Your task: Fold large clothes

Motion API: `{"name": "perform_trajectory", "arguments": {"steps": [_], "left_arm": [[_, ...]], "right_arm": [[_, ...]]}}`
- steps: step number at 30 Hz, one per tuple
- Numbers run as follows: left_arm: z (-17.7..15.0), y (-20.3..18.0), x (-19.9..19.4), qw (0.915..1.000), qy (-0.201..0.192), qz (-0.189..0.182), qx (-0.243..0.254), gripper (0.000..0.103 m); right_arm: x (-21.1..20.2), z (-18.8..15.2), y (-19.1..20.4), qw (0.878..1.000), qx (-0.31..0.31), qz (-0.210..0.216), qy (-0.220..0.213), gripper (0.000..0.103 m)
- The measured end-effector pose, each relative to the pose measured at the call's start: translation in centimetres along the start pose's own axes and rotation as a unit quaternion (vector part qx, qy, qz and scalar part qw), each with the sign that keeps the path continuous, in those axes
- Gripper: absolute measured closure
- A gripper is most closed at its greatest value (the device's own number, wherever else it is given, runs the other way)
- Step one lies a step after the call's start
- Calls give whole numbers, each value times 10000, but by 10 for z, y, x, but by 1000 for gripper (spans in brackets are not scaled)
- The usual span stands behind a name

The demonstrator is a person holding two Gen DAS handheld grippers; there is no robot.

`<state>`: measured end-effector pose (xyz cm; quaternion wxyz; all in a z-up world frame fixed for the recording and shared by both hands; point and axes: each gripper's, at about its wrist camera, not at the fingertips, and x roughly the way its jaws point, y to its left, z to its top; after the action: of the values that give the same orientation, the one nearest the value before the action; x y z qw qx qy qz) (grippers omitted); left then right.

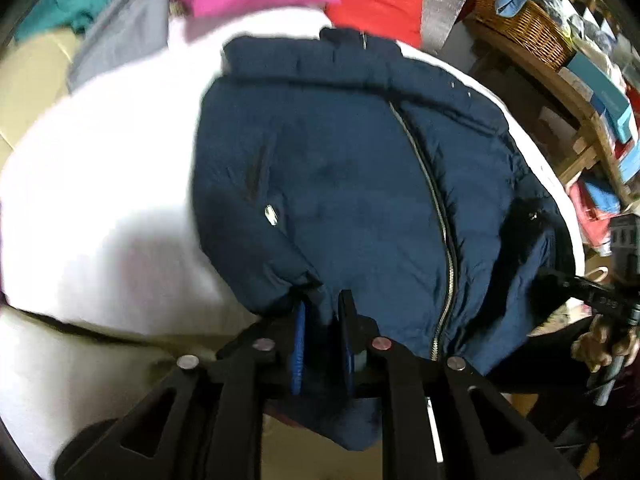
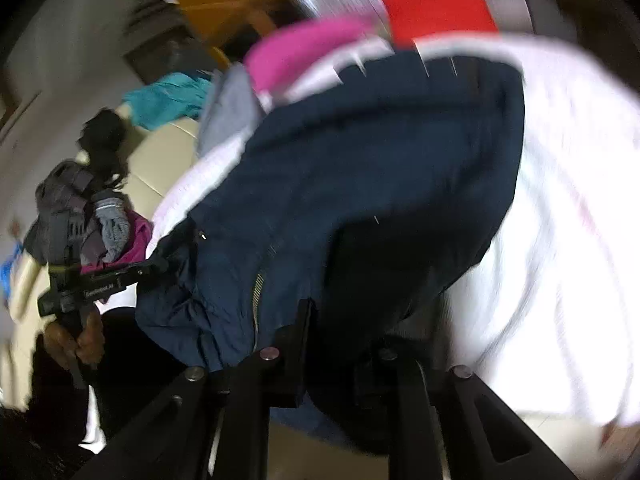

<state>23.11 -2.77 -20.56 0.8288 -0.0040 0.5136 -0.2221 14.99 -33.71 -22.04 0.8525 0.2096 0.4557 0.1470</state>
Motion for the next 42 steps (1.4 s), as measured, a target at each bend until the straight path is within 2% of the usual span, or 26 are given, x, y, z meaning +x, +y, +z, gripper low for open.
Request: {"name": "perform_trajectory", "arguments": {"steps": [1, 2, 3, 4, 5, 7, 9, 10, 12, 15, 20, 27, 31, 36, 42], "left_arm": [[-2, 5, 4, 9999, 37, -38, -101, 83], [-3, 8, 6, 9998, 56, -75, -170, 81], [-4, 13, 10, 9995, 98, -168, -260, 75], [-5, 18, 13, 9987, 173, -291, -375, 63], [-7, 21, 15, 9980, 253, -349, -469, 58], [-10, 27, 21, 9968, 341, -354, -635, 56], [-11, 30, 21, 9965, 337, -343, -678, 59], [-11, 31, 20, 9966, 303, -329, -693, 71], [-11, 35, 17, 9965, 288, -287, -735, 85], [-9, 40, 14, 9943, 274, -502, -896, 89], [5, 32, 1, 9962, 125, -577, -644, 91], [39, 31, -41, 9937, -321, -920, -562, 91], [73, 33, -63, 9884, -653, -1187, -692, 91], [122, 34, -79, 9818, -1130, -1232, -906, 91], [175, 36, -64, 9700, -1589, -1225, -1375, 91]], "right_arm": [[5, 0, -3, 9999, 109, -41, 54, 82], [7, -1, -5, 9998, 165, -41, 111, 76], [9, -1, -6, 9997, 207, 17, 157, 73], [11, 1, -5, 9996, 218, 105, 150, 66], [7, -1, -5, 9996, 191, 130, 132, 65], [12, 2, -6, 9998, 61, 16, 167, 65], [14, 5, -5, 9998, -70, -170, 90, 72], [14, 6, -1, 9996, -157, -237, 47, 78], [11, 6, 7, 9990, -313, -300, -83, 84], [-6, 9, 14, 9978, -459, -227, -429, 89], [-25, 22, 28, 9943, -587, -92, -890, 91], [-48, 45, 38, 9876, -717, -45, -1396, 92], [-67, 68, 42, 9814, -699, -42, -1790, 92], [-80, 108, 35, 9713, -550, -41, -2314, 92], [-69, 158, 21, 9607, -257, -51, -2765, 92]]}}
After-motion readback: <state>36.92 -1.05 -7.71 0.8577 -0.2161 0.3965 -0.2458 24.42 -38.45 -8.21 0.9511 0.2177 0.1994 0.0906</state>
